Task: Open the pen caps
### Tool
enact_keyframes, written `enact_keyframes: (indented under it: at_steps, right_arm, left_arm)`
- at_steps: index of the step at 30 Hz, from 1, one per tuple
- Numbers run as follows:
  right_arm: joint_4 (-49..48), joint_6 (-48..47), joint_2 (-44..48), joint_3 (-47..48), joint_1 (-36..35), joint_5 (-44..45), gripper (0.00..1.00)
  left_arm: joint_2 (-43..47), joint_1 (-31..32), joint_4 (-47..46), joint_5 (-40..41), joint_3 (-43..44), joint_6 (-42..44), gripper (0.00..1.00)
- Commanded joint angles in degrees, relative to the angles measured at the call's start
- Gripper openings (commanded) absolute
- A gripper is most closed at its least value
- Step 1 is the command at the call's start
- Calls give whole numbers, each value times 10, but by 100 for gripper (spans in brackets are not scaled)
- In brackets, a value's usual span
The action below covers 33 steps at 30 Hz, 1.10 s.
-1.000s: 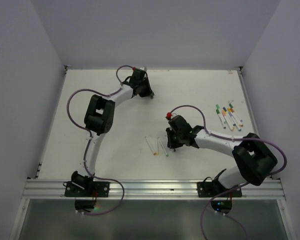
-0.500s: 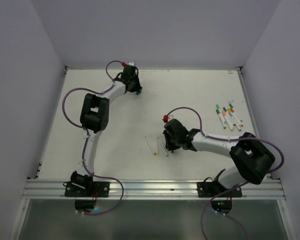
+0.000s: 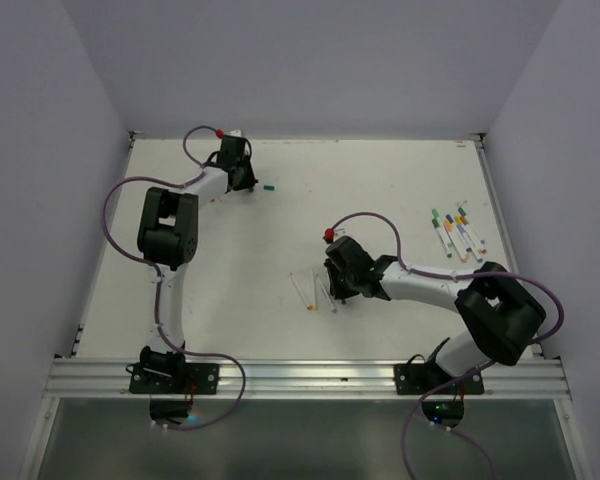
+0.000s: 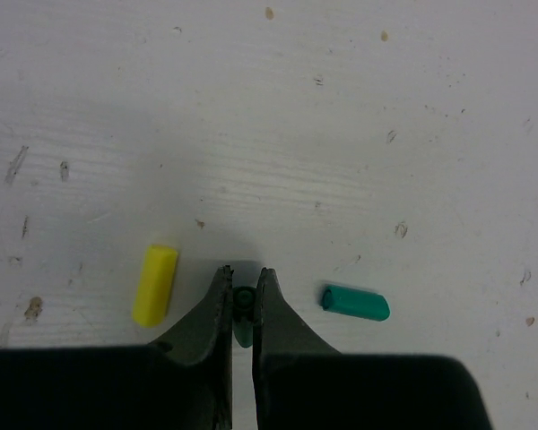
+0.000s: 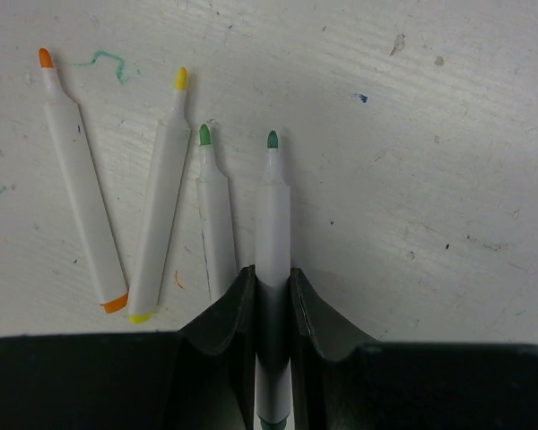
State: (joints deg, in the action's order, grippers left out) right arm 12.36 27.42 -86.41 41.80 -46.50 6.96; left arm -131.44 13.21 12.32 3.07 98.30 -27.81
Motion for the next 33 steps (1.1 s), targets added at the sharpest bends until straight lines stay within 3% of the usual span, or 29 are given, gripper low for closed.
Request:
enact_keyframes:
  at_steps: [1,5,10,14,19,20,24,25,28,33]
  right_arm:
    - [-2,4,-25,18,-3,13,2]
    - [5,4,-23,19,-5,27,11]
    - [19,2,-10,14,-4,47,32]
    - [21,-2,-6,14,-5,47,39]
    - [12,-6,20,11,-5,46,46]
    - [11,-10,31,12,-6,48,50]
    - [60,-32,98,62,4,119,99]
    - [85,-57,121,76,11,131,99]
    - [118,-111,157,121,90,128,99]
    - [92,-233,155,118,310,94,99]
  left_arm:
    - [-2,-8,46,42,-38,29,0]
    - [-7,-12,60,61,-16,29,0]
    - [-24,-12,97,71,15,29,0]
    - [-21,-12,88,55,1,27,28]
    - [14,-12,56,42,-29,17,40]
    - [23,-12,49,43,-43,16,45]
    - [49,-11,50,43,-42,19,56]
    - [57,-12,51,46,-41,20,60]
    - [82,-12,43,40,-48,20,64]
    - [138,-12,6,5,-75,3,68]
